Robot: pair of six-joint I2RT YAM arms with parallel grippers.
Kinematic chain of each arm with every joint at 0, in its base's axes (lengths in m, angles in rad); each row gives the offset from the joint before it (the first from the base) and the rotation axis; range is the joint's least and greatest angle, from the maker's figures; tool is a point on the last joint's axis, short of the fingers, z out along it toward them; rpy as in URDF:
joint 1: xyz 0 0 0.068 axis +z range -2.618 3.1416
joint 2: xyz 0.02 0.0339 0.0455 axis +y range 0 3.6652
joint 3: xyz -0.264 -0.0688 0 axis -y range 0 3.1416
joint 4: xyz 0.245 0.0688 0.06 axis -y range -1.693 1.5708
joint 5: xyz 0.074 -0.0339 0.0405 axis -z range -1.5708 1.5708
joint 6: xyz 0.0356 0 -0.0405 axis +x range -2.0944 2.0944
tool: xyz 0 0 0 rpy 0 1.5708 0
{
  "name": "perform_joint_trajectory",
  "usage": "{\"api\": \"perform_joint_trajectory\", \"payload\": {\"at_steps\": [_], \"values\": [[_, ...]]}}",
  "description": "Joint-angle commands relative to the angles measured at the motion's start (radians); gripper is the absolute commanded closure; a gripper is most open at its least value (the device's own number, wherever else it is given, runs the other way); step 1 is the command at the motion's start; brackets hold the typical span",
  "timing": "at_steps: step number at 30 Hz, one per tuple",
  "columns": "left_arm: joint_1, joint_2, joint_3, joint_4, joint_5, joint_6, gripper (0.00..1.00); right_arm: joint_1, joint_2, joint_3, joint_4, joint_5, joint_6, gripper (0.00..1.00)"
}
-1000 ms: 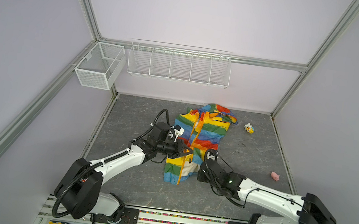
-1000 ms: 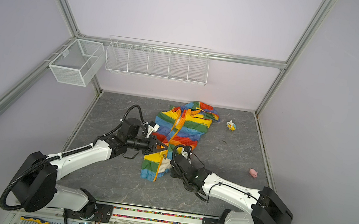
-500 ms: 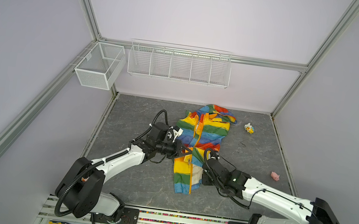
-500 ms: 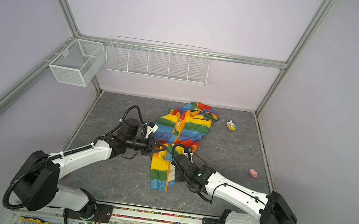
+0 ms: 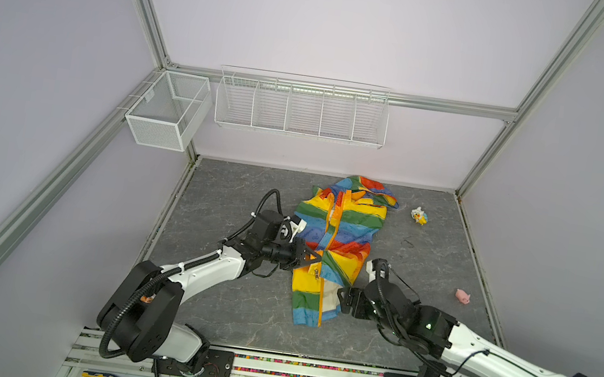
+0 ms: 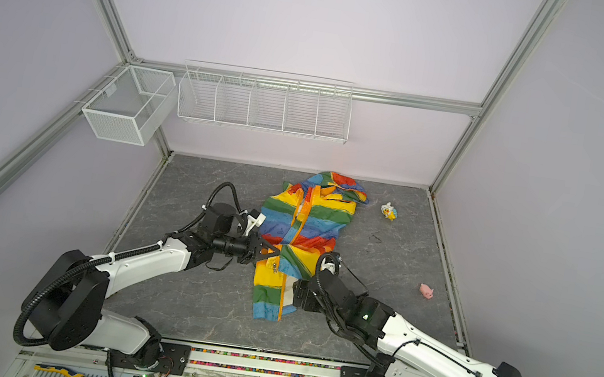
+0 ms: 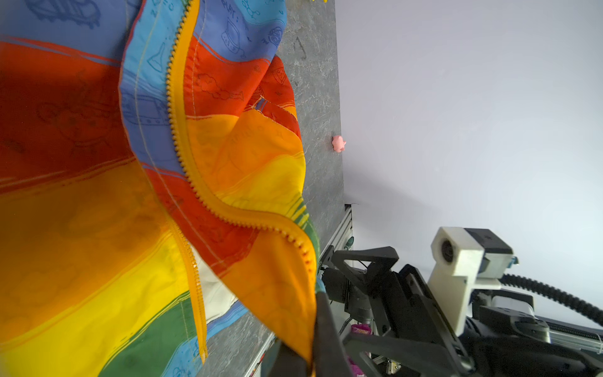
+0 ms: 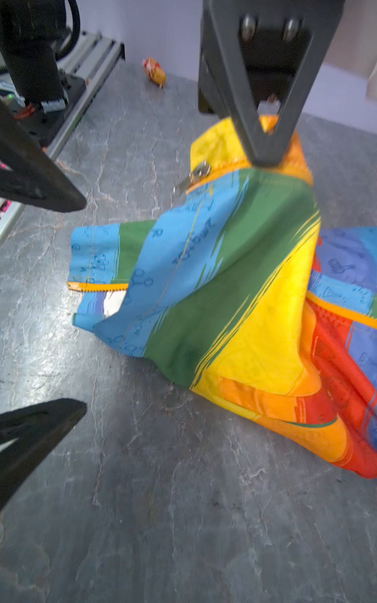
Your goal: Zip up the jacket
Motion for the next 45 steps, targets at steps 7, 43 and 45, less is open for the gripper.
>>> {"api": "perform_joint_trajectory", "payload": {"at_steps": [7,43,45], "values": [[-0.005,0.012,-0.004,0.046,0.007,-0.008,1.0,0.01,-0.05,0.042,0.156,-0.168,0.022,0.03],[-0.003,-0.007,0.065,-0.059,0.111,-0.014,1.0,-0.077,0.32,-0.259,1.12,-0.304,0.084,0.19],[-0.004,-0.008,0.063,-0.063,0.11,-0.013,1.0,-0.082,0.296,-0.267,1.11,-0.298,0.076,0.2]]}}
